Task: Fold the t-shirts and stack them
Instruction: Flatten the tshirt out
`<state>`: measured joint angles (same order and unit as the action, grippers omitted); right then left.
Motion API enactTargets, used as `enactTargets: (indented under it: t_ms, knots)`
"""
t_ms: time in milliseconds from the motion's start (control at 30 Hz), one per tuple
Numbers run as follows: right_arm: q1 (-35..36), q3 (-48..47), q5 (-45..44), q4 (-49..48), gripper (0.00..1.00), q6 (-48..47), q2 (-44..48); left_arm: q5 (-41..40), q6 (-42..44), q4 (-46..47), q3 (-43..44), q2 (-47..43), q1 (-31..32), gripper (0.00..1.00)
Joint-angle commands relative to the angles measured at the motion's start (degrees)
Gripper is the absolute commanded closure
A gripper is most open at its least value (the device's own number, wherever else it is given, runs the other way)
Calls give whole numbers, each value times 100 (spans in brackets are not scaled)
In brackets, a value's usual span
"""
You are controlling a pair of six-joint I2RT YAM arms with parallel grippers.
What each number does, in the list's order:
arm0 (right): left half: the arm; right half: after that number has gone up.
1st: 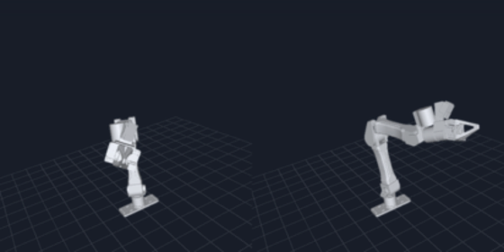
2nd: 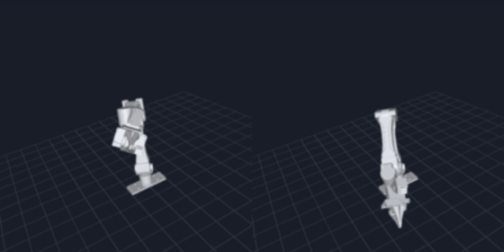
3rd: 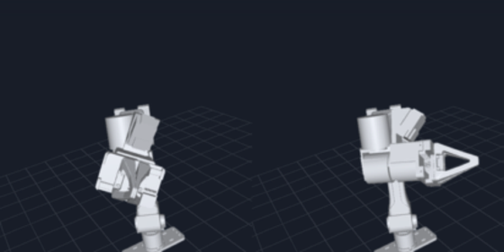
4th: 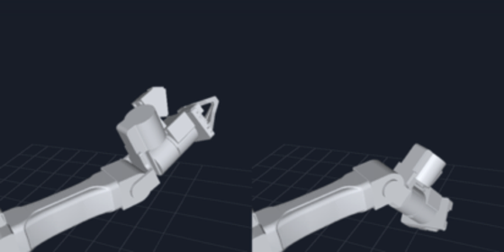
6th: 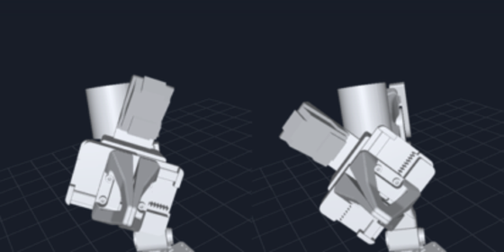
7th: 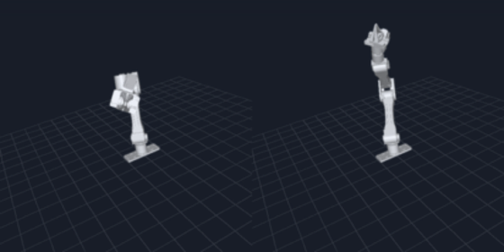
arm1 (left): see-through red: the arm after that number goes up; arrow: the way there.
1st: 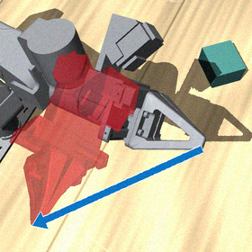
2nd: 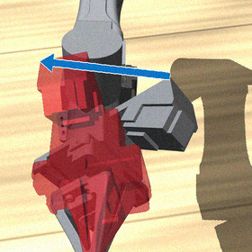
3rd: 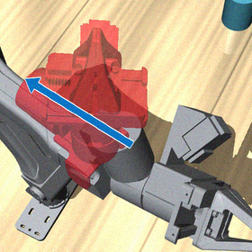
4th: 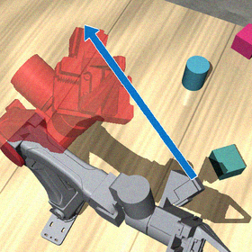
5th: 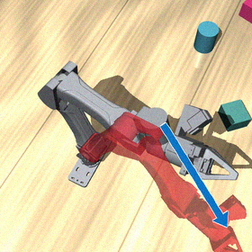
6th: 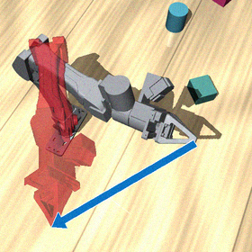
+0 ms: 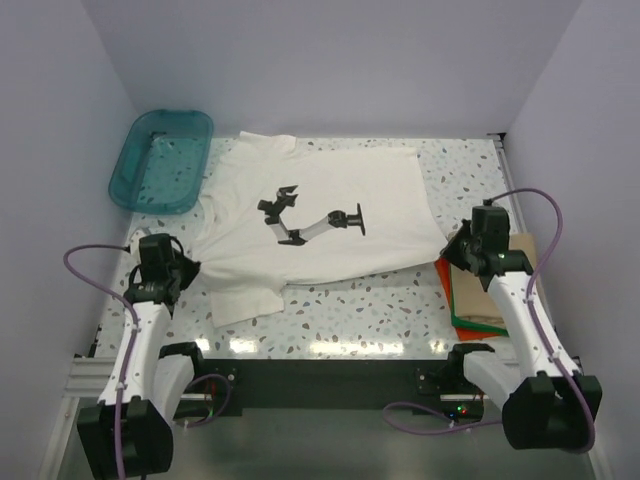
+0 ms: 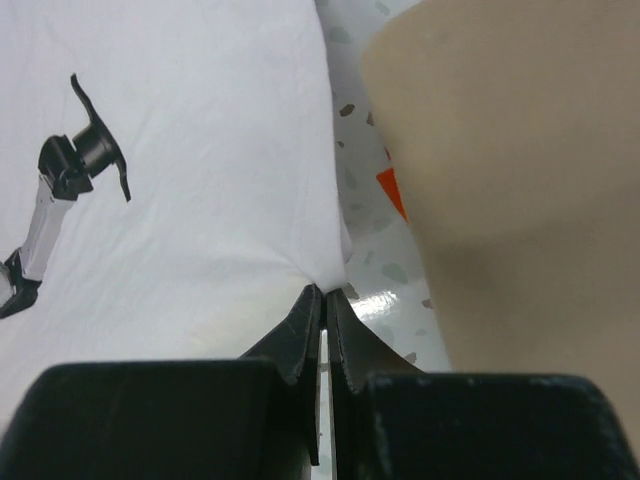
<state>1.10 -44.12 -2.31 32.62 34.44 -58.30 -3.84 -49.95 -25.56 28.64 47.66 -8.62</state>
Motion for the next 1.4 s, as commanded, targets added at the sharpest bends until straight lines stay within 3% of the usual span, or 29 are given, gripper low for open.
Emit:
enactTargets:
  t_ms: [0,233,500,667,1033,1367]
  knots:
    - [-356,-88,-165,675,100,-287,581,-47,-102,-511,53,-397,-43,100]
    - [-515,-237,221,650,100,-227,497,348,12,-169,-34,-363,-43,100]
    - [-506,-1081,731,-18,100,-253,-1024,910,232,1000,667,1306,-8,100]
    - [-506,-1704,802,-326,100,-227,-2096,850,214,1334,1388,2429,150,100]
    - [-515,-2918,828,-546,100,28,-3871,805,144,1361,3094,4215,265,100]
    - [-602,-3067,811,-897,100,213,-4277,735,214,1247,3692,4708,238,100]
